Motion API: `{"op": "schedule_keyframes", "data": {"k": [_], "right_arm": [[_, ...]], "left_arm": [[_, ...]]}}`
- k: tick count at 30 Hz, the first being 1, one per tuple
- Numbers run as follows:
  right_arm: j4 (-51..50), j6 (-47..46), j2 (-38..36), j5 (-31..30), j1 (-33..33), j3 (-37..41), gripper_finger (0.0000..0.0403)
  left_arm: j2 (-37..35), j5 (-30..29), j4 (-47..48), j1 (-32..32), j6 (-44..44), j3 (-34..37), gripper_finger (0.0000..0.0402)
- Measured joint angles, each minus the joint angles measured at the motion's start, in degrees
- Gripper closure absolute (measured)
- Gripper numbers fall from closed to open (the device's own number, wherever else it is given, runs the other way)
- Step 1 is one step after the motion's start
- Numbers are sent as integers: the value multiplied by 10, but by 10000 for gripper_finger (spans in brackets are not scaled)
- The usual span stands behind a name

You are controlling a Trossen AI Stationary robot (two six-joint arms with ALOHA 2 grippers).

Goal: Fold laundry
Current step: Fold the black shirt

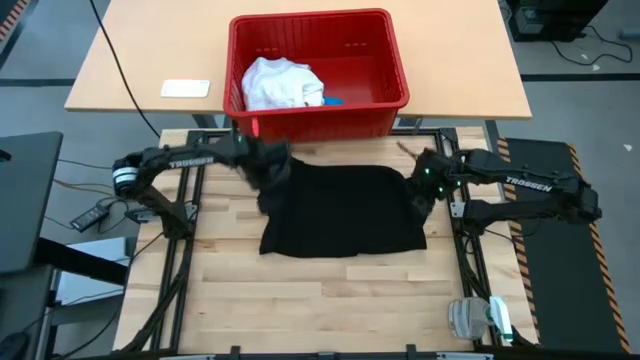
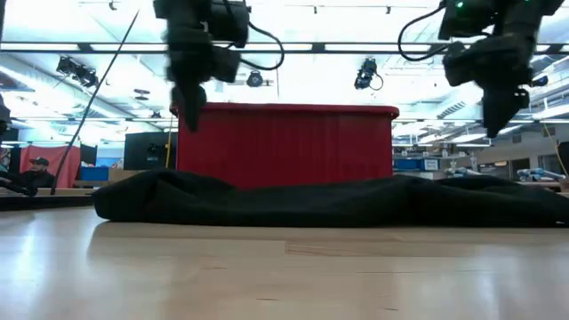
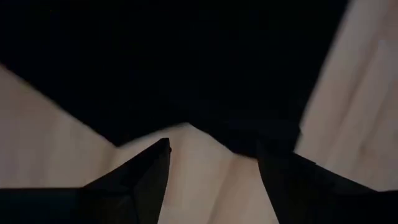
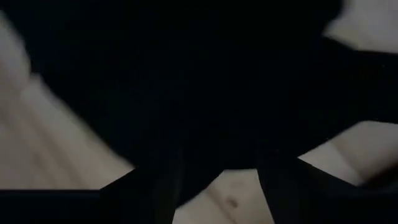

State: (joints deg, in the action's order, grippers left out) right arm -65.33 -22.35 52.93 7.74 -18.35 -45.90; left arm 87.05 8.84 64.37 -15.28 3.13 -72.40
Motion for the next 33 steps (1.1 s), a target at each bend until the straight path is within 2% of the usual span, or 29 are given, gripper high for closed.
{"op": "schedule_keyframes", "data": {"k": [4,8,13,17,25,33], "right_arm": [[8,5,-10,13,86,25,207],[38,5,-7,12,173,52,216],[72,-7,8,-6,270,87,218],[72,-23,25,-34,329,107,219],[107,-69,47,-36,387,121,219],[133,-113,91,-57,412,121,222]], "left_arm": [[-48,-15,-19,97,19,77,167],[-67,-24,-95,203,20,140,170],[-60,-103,-199,295,56,198,170],[-60,-157,-246,313,111,226,170],[-54,-162,-326,313,152,299,174],[-53,-160,-363,316,158,327,232]]}}
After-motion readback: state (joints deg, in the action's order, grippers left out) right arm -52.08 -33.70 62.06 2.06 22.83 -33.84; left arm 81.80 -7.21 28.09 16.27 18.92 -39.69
